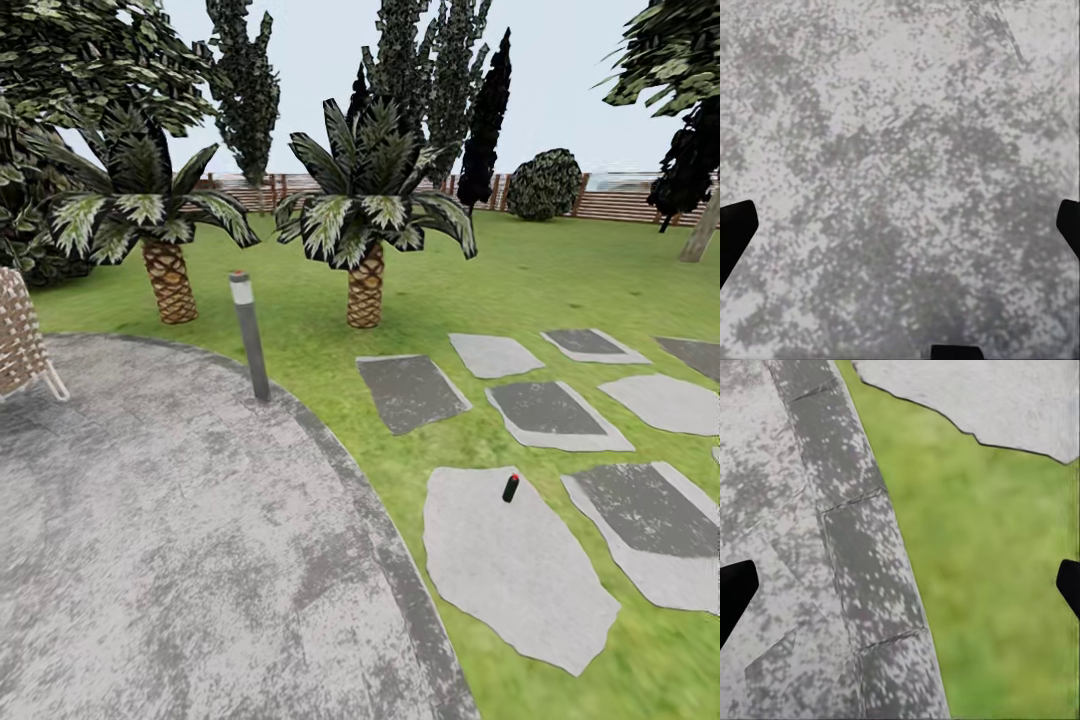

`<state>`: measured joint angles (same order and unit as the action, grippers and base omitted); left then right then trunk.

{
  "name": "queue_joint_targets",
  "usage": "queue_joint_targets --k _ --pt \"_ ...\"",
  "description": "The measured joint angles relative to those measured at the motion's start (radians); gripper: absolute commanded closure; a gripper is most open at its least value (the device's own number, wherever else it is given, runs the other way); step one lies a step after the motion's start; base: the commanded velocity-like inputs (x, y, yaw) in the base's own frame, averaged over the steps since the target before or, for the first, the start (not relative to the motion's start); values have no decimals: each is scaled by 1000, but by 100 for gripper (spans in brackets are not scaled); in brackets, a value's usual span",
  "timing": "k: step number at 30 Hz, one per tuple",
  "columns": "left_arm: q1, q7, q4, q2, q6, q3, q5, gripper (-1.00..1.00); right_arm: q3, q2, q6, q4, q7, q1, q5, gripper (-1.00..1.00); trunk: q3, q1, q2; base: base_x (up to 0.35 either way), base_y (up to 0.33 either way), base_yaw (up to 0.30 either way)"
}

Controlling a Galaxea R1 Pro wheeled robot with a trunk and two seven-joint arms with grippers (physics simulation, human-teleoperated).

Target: Pick up the pesticide atomizer in the garden and spray insectifuge to fully cover both potted plants in the garden.

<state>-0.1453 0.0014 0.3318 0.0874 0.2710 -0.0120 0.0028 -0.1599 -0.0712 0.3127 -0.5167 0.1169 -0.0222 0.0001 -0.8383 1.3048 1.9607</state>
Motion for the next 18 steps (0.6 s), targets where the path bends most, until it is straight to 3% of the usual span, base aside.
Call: queue_joint_targets --k 18 --pt "0 0 0 0 0 -1 0 -100 3 -2 2 3 3 0 3 -100 -8 0 0 16 -278 0"
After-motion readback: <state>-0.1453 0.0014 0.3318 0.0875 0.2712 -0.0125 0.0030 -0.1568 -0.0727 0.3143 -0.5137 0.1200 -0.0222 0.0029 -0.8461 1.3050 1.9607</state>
